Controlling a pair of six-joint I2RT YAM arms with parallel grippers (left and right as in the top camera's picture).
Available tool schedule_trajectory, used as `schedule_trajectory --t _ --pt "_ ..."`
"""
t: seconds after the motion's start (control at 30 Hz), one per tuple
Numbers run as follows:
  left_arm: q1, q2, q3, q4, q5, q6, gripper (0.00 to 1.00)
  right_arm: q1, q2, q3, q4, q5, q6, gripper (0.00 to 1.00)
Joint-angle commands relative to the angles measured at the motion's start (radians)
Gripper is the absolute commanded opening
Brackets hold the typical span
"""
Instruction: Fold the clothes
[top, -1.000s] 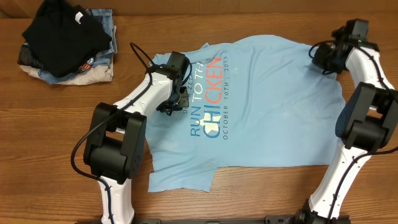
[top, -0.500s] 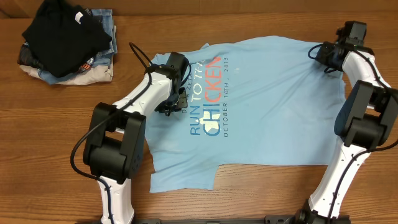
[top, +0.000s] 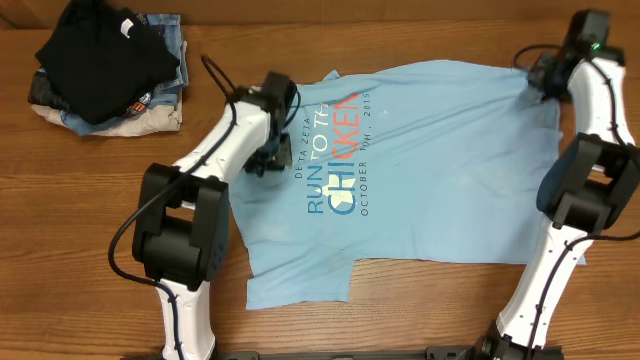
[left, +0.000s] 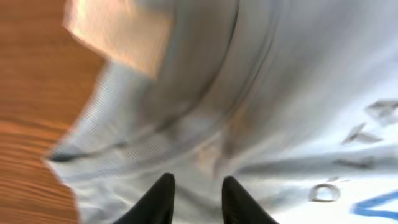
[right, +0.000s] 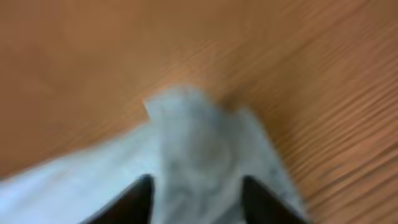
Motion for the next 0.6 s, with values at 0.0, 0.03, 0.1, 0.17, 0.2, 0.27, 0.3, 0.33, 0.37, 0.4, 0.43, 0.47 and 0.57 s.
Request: schedule_trajectory --t 0.0,0.03,0.1,0.17,0.2,0.27,0.3,0.33,0.37,0.4,0.43,0.47,0.57 --pt "-0.008 0.003 0.146 -0.050 -0.026 0.030 0.49 0.008 -0.056 0.193 -0.103 -0.076 0.022 1.00" --pt "-0.009 0.003 0.174 -0.065 -0.026 0.031 0.67 0.014 -0.068 0.244 -0.156 -0.114 0.022 1.00" --pt "-0.009 0.003 0.227 -0.095 -0.021 0.033 1.00 0.031 -0.089 0.335 -0.263 -0.199 0.022 1.00" --pt "-0.008 0.003 0.248 -0.106 -0.006 0.033 1.00 0.049 -0.106 0.386 -0.337 -0.280 0.021 1.00" --pt "-0.006 0.003 0.256 -0.110 0.001 0.033 1.00 0.060 -0.113 0.405 -0.370 -0.325 0.021 1.00" --pt "-0.005 0.003 0.263 -0.111 0.003 0.032 1.00 0.086 -0.128 0.426 -0.427 -0.405 0.021 1.00" --pt "-0.004 0.003 0.263 -0.111 0.003 0.032 1.00 0.098 -0.132 0.427 -0.445 -0.441 0.021 1.00" --pt "-0.003 0.003 0.262 -0.111 0.002 0.033 1.00 0.122 -0.136 0.427 -0.475 -0.494 0.021 1.00" --pt "-0.003 0.003 0.262 -0.111 0.003 0.033 1.00 0.135 -0.136 0.427 -0.489 -0.519 0.021 1.00" --pt "-0.002 0.003 0.262 -0.107 0.003 0.038 1.00 0.148 -0.136 0.427 -0.500 -0.533 0.022 1.00" --pt "0.000 0.003 0.262 -0.100 0.006 0.058 1.00 0.161 -0.136 0.426 -0.511 -0.533 0.021 1.00" --pt "0.004 0.003 0.263 -0.095 0.011 0.078 1.00 0.172 -0.136 0.426 -0.517 -0.529 0.021 1.00" --pt "0.024 0.003 0.262 -0.073 0.046 0.171 1.00 0.193 -0.136 0.426 -0.519 -0.525 0.029 1.00"
